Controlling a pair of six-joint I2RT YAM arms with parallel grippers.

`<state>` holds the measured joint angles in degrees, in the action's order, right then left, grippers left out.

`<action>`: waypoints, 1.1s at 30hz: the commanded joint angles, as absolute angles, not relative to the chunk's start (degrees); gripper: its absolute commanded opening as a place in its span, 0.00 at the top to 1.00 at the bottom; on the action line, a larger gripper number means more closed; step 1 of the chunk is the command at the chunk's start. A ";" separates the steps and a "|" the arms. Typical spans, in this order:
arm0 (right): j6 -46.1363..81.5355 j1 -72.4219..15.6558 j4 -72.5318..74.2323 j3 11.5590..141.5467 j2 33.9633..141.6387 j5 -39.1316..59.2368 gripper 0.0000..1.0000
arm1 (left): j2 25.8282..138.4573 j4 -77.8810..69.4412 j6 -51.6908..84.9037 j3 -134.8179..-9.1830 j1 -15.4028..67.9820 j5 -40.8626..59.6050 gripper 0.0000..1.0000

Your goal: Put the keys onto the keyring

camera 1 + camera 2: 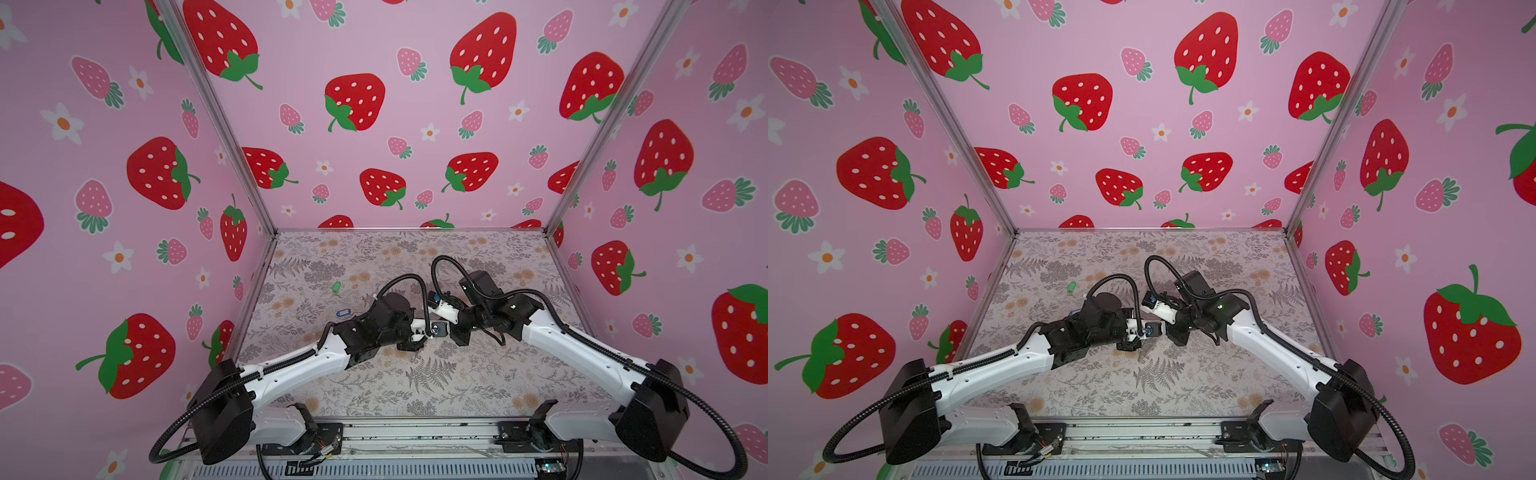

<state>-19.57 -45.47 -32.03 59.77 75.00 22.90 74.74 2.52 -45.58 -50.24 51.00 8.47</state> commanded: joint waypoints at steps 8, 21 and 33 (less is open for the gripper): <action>-20.65 -45.87 -27.95 59.78 71.59 22.70 0.98 | 75.32 4.66 -46.03 -52.82 51.31 12.97 1.00; -19.77 -44.65 -13.14 43.88 58.16 20.07 0.70 | 70.51 -7.98 -31.84 -45.55 45.38 25.35 1.00; -14.71 -43.74 -3.00 39.42 56.30 26.56 0.70 | 69.79 -29.11 -17.09 -37.98 40.37 34.82 1.00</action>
